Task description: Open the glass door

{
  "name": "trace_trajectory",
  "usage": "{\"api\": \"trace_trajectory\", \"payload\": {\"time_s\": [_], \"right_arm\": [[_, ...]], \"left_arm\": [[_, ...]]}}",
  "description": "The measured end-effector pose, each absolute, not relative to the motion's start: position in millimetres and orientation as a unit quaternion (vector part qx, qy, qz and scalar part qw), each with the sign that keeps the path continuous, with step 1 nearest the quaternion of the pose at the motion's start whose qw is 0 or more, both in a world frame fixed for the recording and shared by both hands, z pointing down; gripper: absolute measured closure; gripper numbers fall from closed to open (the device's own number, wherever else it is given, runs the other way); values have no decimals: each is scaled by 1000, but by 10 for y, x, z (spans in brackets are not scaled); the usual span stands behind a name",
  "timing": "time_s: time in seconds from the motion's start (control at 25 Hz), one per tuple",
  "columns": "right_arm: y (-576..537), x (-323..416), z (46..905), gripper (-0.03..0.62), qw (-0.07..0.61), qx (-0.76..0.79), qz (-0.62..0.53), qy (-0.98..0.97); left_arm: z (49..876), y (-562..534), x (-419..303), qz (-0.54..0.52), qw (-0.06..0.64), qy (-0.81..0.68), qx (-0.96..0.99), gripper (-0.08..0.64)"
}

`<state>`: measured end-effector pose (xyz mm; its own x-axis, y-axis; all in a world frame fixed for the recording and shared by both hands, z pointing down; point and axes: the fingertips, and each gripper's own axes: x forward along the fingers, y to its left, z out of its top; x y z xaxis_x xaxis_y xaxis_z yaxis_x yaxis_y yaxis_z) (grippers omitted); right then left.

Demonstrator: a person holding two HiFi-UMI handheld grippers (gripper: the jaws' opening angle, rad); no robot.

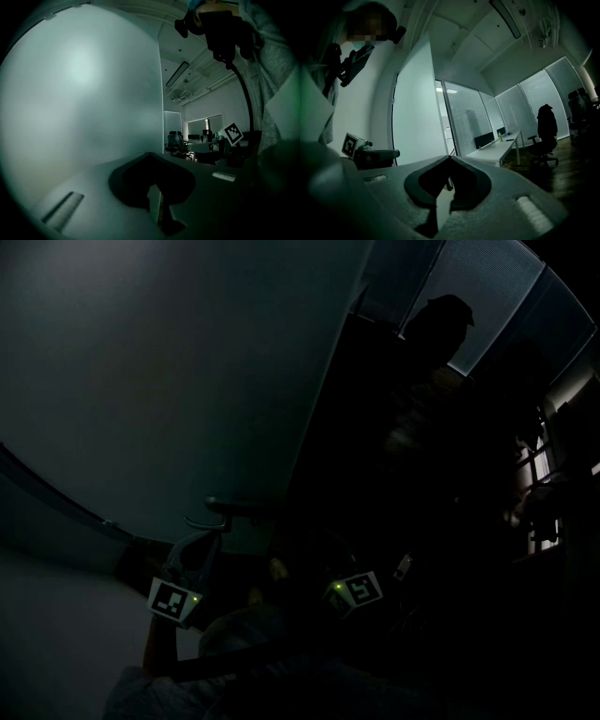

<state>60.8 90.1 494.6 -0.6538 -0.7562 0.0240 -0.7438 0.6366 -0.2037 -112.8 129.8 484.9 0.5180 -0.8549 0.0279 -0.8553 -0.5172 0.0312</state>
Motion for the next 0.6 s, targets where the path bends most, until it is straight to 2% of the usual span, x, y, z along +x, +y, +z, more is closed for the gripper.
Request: {"api": "trace_trajectory", "payload": {"time_s": [0.6], "right_arm": [[894,613,4923,591,27,-412,-102,905]], "left_arm": [[4812,1280,-1134,15,15,-493,870,555]]}}
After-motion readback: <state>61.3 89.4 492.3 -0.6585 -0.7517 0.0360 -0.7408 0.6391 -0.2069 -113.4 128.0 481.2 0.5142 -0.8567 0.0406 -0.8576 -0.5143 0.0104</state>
